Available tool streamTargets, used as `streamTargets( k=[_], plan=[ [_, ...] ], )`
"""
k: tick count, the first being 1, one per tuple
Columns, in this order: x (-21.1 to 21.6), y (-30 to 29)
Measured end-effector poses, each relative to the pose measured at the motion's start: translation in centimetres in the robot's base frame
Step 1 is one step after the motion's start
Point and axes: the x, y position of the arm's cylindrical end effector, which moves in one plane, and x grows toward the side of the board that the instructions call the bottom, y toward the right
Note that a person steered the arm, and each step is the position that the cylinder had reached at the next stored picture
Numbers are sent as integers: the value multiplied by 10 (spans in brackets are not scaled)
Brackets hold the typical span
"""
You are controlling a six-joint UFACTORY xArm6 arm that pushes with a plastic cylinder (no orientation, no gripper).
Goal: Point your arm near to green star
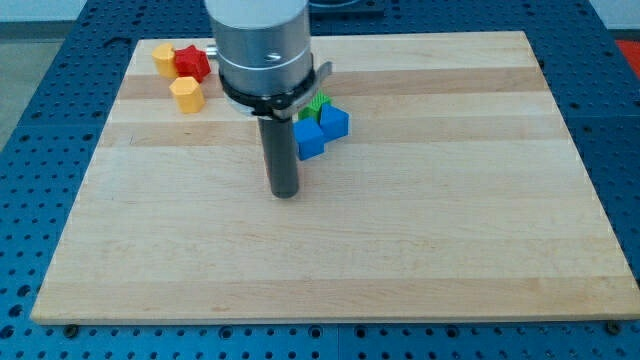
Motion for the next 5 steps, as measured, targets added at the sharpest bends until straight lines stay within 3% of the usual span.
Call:
streamTargets(
  k=[3, 4, 5],
  plan=[
    [17, 11],
    [39, -30],
    [27, -76]
  ],
)
